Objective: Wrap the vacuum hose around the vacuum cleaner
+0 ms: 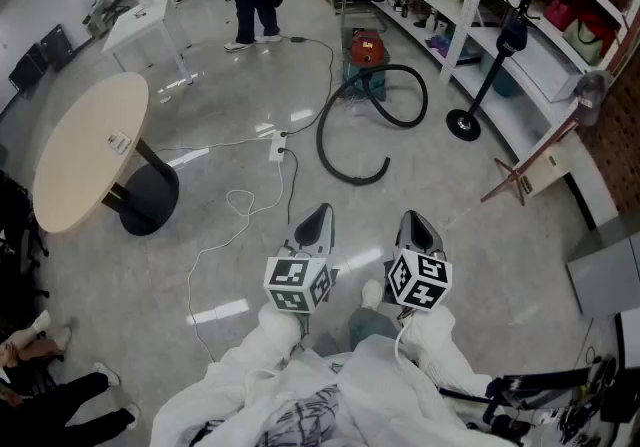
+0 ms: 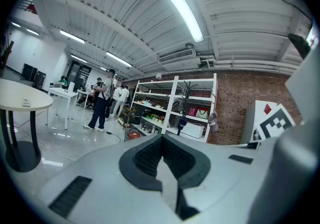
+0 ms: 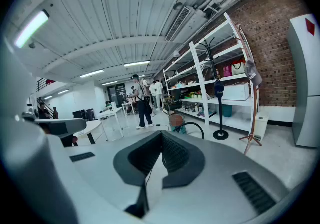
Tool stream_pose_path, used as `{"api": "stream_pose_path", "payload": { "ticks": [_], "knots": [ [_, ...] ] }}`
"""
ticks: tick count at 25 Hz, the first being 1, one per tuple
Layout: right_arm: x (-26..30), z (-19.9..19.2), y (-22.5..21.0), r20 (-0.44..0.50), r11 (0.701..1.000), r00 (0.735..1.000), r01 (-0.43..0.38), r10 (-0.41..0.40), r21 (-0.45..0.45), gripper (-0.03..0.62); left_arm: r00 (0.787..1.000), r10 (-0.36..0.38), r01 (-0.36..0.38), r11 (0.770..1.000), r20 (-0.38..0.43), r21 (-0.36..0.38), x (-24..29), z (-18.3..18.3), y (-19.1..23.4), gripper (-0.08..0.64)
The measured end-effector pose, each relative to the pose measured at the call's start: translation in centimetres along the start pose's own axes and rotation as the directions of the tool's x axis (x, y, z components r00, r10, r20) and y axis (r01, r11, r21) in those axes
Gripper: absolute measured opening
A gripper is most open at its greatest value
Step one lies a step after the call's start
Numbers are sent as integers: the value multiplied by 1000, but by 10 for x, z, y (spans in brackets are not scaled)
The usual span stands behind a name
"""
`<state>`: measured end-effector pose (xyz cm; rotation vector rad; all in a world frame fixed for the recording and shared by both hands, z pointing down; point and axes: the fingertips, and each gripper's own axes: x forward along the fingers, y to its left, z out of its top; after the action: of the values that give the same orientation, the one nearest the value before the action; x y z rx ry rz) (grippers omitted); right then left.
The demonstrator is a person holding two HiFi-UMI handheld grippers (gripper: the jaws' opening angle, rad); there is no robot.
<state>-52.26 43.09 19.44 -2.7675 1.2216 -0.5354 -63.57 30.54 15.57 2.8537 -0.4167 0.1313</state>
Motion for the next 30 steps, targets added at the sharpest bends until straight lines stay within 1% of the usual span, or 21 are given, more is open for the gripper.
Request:
{"api": "stream_pose_path", "payload": {
  "ticks": [3,6,11,14,16,20,26,30],
  "knots": [
    [34,3,-20,-2,1000,1000,-1,1,0,14,1000,6,-6,1000,-4,0,37,-5,3,0],
    [73,15,-45,-8,1000,1000,-4,4,4,14,1000,12,-12,1000,-11,0,84,-4,2,0],
    [138,53,-98,-9,1000,1000,-22,22,4,14,1000,24,-23,1000,-12,10,173,13,-13,0],
    [173,76,-131,-3,1000,1000,-20,20,3,14,1000,20,-20,1000,-6,16,225,24,-23,0],
    [193,84,-152,-8,1000,1000,-15,15,6,13,1000,18,-18,1000,-8,17,253,26,-28,0],
    [229,93,-181,-28,1000,1000,-10,10,9,14,1000,19,-18,1000,-13,17,300,27,-33,0],
    [267,101,-200,-35,1000,999,-11,11,17,13,1000,20,-20,1000,-19,9,350,26,-27,0],
    [294,100,-221,-53,1000,999,-2,4,28,13,1000,4,-4,1000,-21,15,390,26,-31,0]
  ]
}}
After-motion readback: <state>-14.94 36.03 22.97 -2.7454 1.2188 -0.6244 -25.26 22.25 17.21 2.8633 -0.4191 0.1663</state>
